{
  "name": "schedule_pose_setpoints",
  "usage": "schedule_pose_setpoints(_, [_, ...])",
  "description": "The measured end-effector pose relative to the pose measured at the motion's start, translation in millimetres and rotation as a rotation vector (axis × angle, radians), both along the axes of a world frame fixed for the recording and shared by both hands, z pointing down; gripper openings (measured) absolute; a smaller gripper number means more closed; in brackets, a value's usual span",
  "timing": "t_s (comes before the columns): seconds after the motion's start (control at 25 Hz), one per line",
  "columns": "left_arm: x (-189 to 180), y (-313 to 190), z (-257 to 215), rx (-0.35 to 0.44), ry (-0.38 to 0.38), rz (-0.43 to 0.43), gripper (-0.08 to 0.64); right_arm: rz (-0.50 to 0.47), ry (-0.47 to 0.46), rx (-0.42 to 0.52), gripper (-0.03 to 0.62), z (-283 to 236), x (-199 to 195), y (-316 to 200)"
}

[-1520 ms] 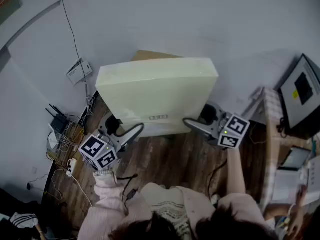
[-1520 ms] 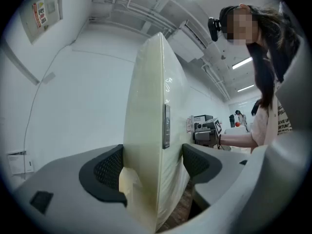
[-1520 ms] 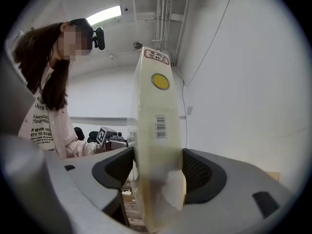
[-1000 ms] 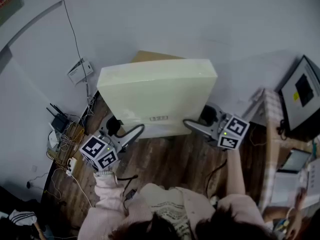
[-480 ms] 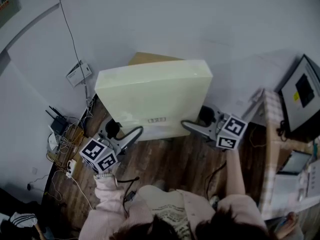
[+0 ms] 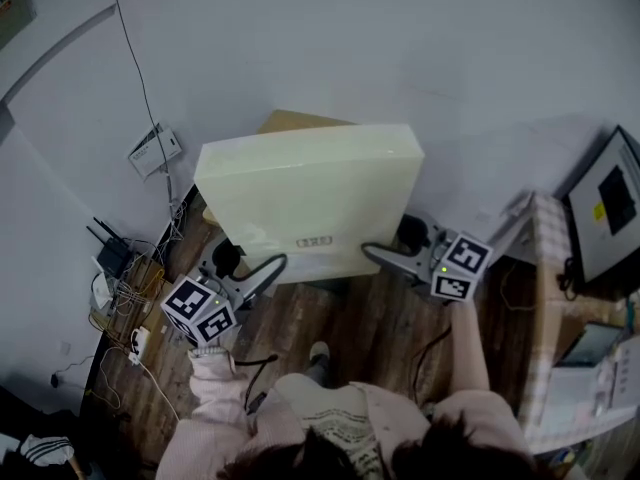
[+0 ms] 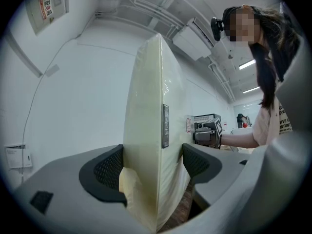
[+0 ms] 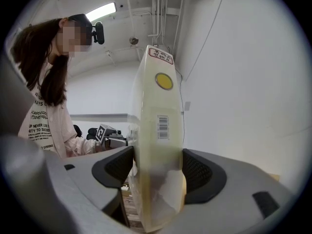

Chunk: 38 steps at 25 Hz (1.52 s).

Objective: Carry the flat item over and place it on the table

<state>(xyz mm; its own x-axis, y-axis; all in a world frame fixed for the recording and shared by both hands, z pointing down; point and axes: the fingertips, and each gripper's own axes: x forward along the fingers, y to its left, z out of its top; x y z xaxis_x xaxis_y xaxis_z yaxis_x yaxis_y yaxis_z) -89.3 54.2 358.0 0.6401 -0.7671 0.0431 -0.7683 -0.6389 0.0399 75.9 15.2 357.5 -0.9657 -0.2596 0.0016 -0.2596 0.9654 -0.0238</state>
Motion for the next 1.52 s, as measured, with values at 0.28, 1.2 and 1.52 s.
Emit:
schedule_pose_setpoints(0.28, [-21.6, -46.3, -1.3, -0.006, -0.004, 0.012, 0.377, 0.010, 0.007, -0.003, 0.314, -0.3, -21.1, -45.2])
schedule_pose_setpoints(1.2, [-69.1, -149.3, 18.2, -0.016, -0.013, 0.028, 0.377, 0.028, 0.024, -0.009, 0.313, 17.5, -68.6, -145.4])
schedule_pose_setpoints(1.52, [-67.1, -182.4, 21.0, -0.026, -0.011, 0.003, 0.377, 0.003, 0.032, -0.029, 0.313, 21.1, -68.6, -181.4])
